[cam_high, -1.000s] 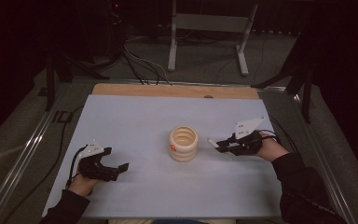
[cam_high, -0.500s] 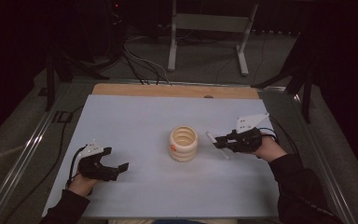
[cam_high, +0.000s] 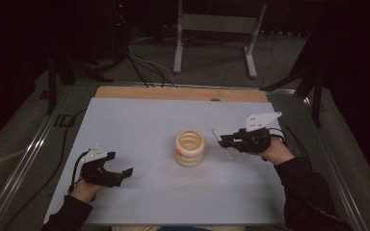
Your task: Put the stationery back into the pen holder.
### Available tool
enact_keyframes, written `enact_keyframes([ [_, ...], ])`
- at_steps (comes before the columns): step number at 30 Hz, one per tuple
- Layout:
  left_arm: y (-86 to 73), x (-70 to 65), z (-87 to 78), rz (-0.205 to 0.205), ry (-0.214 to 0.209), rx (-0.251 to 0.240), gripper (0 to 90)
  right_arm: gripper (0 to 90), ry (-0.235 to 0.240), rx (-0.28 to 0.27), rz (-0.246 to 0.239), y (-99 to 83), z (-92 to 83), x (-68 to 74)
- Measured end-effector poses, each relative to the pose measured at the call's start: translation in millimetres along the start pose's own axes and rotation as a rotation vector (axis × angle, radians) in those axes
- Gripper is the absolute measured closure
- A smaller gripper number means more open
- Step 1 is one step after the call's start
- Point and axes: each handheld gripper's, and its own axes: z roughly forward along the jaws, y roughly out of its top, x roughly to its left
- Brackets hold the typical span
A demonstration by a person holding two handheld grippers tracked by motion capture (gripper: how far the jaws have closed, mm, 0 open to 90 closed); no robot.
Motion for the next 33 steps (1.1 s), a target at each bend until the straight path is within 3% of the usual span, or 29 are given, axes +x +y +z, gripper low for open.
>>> enact_keyframes([
  [11,0.2,0.5,-0.7,-0.003,-0.004,-0.003,0.1,79.1,0.013,-0.073,-0.011,21.9,5.1,3.9],
  [17,0.3,0.2,-1.1,-0.001,-0.002,-0.006,0.1,79.1,0.011,-0.150,0.001,31.5,9.7,3.9],
  [26,0.2,-0.4,-0.5,0.000,-0.003,-0.004,0.1,79.1,-0.077,-0.351,0.055,45.0,22.0,1.2],
  [33,0.4,-0.5,-1.2,0.002,-0.005,-0.006,0.1,79.1,-0.157,-0.411,0.095,47.1,48.8,3.6],
])
